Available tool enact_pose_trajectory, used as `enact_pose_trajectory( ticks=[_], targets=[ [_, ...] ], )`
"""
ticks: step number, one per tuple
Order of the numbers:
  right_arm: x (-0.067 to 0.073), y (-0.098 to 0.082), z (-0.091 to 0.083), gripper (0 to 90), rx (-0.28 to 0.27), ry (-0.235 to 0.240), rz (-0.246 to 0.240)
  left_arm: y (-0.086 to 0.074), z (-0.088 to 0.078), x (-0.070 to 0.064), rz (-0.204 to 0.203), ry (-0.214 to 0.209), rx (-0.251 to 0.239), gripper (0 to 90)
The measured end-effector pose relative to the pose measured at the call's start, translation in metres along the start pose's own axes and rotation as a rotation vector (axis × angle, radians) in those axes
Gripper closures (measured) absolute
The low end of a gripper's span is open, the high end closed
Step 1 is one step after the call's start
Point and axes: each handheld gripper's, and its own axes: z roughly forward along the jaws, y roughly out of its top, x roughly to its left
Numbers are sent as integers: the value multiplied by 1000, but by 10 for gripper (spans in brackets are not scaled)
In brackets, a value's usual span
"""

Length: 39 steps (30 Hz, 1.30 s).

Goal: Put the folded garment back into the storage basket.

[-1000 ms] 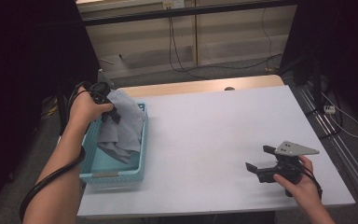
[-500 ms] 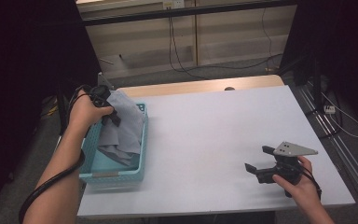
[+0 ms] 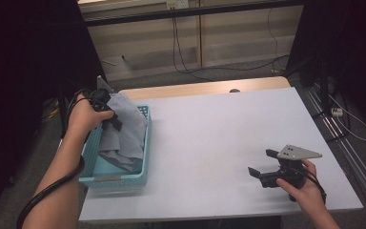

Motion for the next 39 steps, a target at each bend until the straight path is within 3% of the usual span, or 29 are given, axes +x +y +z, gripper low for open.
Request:
enact_pose_trajectory(
  ticks=[9, 17, 39],
  targets=[
    [3, 0, 2, 42, 2, 6, -4, -7, 9, 8, -31, 6, 7, 724],
    [4, -1, 5, 41, 14, 10, -14, -10, 19, 9, -21, -1, 18, 724],
    [3, -2, 3, 41, 15, 4, -13, -21, 24, 4, -7, -13, 27, 724]
  ],
)
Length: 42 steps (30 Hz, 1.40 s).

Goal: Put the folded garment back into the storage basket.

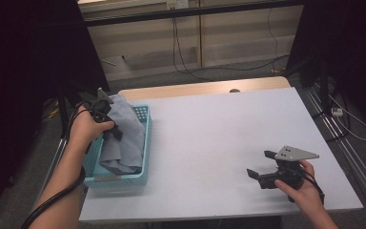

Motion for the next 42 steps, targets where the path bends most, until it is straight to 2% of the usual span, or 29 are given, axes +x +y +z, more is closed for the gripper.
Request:
enact_pose_trajectory(
  ticks=[27, 42],
  targets=[
    [2, 1, 0, 41, -1, 2, -3, -7, 5, -3, 14, -33, 32, 724],
    [3, 1, 0, 41, -2, -1, -5, -10, 7, -6, 20, -36, 34, 725]
  ],
)
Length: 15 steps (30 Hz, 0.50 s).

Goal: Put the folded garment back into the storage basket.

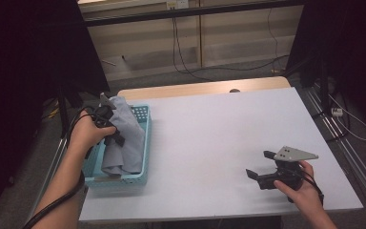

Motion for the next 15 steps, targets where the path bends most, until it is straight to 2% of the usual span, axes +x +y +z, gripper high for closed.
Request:
enact_pose_trajectory(
  ticks=[15],
  targets=[
    [1, 0, 1, 41, 9, -1, -4, 0, 5, 1, -3, -4, 4, 724]
  ],
)
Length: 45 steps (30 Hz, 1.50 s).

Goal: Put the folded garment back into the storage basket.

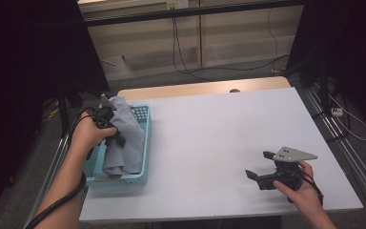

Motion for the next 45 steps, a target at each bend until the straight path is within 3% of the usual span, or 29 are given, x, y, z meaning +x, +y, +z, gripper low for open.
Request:
enact_pose_trajectory(
  ticks=[34, 45],
  targets=[
    [-1, -2, 4, 42, 8, 4, 2, -6, 6, 10, -28, -22, -20, 710],
    [-1, -1, 2, 42, 1, 2, -1, -9, 9, 17, -39, -17, -40, 644]
  ],
)
